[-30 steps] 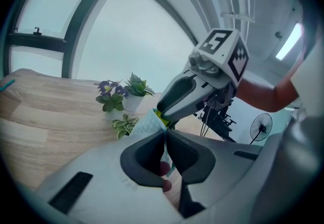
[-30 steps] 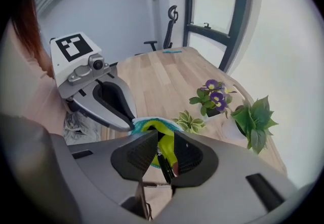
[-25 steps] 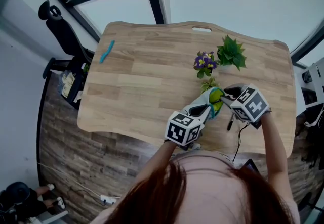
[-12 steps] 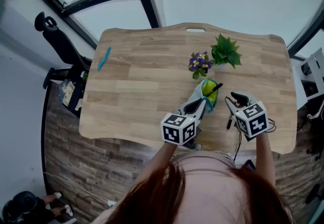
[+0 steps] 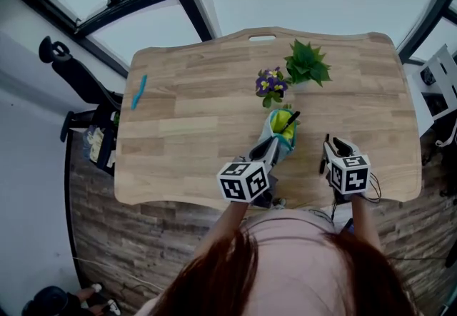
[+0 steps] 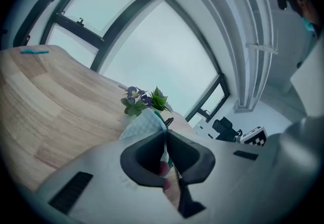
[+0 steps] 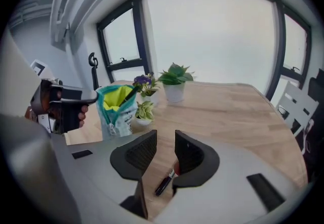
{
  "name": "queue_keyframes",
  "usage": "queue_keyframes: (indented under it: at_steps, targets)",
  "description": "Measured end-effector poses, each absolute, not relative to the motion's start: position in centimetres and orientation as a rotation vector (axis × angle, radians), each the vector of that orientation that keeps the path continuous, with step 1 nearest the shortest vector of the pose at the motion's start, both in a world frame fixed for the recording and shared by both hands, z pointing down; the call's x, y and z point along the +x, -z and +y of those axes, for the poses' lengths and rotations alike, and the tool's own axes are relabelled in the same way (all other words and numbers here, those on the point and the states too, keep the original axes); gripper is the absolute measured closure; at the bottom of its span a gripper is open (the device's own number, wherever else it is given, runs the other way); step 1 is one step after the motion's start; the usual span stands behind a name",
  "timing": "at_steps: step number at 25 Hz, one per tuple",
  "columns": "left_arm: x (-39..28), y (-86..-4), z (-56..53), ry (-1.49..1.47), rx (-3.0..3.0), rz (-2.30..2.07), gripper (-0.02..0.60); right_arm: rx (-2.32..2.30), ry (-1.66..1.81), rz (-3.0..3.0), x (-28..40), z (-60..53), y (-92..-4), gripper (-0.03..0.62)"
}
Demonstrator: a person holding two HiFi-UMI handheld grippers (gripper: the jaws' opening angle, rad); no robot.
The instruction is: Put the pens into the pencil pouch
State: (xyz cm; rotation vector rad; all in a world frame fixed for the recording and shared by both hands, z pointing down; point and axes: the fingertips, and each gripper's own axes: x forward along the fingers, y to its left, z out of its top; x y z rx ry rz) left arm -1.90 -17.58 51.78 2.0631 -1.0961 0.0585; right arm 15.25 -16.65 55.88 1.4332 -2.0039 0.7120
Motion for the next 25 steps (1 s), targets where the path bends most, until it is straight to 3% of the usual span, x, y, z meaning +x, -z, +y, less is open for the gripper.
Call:
queue_keyframes:
  at_steps: [12,25]
  targets:
    - [-2.6,-51.7,-17.3,-0.029,2.034,-1.095,0.568,1.473,-0.877,-1.834,16.0,-12.3,-62.9,0.461]
    - [-2.1,-51.6,-16.8,-0.079,2.07,-1.058,0.568,1.588,-1.119,-1.689,17.2,-10.7,-66.6,0.469]
